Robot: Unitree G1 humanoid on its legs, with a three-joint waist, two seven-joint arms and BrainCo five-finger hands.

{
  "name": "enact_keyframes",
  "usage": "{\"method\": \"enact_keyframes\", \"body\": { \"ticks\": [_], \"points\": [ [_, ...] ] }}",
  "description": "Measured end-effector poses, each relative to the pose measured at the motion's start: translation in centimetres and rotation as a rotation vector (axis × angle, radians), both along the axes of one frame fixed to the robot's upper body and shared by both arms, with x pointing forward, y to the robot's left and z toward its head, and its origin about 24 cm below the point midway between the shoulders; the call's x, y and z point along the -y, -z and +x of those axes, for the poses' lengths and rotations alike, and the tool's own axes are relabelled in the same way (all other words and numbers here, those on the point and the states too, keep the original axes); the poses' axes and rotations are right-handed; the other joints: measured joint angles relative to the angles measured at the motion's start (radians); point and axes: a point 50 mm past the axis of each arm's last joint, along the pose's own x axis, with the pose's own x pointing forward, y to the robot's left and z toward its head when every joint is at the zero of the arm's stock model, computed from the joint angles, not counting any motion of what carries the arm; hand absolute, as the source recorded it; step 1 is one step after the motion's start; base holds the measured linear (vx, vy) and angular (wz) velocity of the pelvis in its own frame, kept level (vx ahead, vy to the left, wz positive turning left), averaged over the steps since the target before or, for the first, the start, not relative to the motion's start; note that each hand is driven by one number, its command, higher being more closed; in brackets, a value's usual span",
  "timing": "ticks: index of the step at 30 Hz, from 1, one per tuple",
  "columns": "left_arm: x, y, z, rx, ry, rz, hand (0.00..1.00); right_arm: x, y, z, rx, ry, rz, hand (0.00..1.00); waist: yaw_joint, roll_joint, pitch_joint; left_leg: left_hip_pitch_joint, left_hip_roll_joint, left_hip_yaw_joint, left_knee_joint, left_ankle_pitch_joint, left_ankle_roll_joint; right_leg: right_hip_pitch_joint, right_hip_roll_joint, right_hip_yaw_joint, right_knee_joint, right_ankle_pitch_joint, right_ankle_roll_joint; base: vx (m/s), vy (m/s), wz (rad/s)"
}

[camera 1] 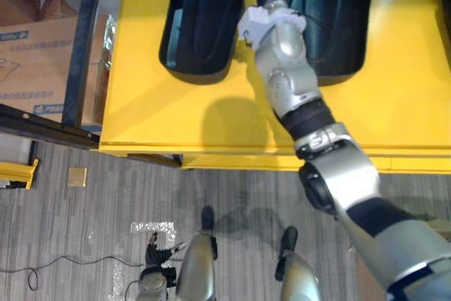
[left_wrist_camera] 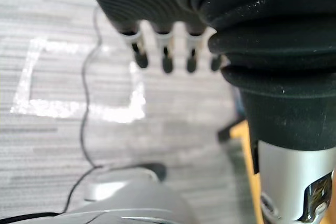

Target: Walk over and take plastic housings, then place them on the shelf

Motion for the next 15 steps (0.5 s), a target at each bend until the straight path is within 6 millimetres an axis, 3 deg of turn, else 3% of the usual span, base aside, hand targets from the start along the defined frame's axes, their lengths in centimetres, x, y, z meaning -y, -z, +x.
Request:
{"method": "enact_keyframes", "body": {
  "ticks": [10, 15],
  "points": [
    [0.3, -0.2, 0.3, 0.011, -0.004, 0.004, 0.0, 1.2, 5.3, 1.2, -0.176, 0.126, 0.032, 0.0, 0.016, 0.0, 0.0, 0.016, 0.003, 0.003, -0.015, 0.015, -0.005, -0.002, 0.0, -0.003, 0.02, -0.009, -0.011, -0.01, -0.002, -0.01],
    [0.6, -0.2, 0.4, 0.01, 0.015, 0.007, 0.0, 0.8, 5.8, 1.1, -0.195, 0.154, 0.045, 0.0, 0.016, -0.001, -0.001, 0.016, 0.003, 0.004, -0.069, 0.057, -0.012, -0.031, 0.002, -0.003, 0.032, -0.009, -0.012, -0.05, -0.021, 0.01]
  ]
}}
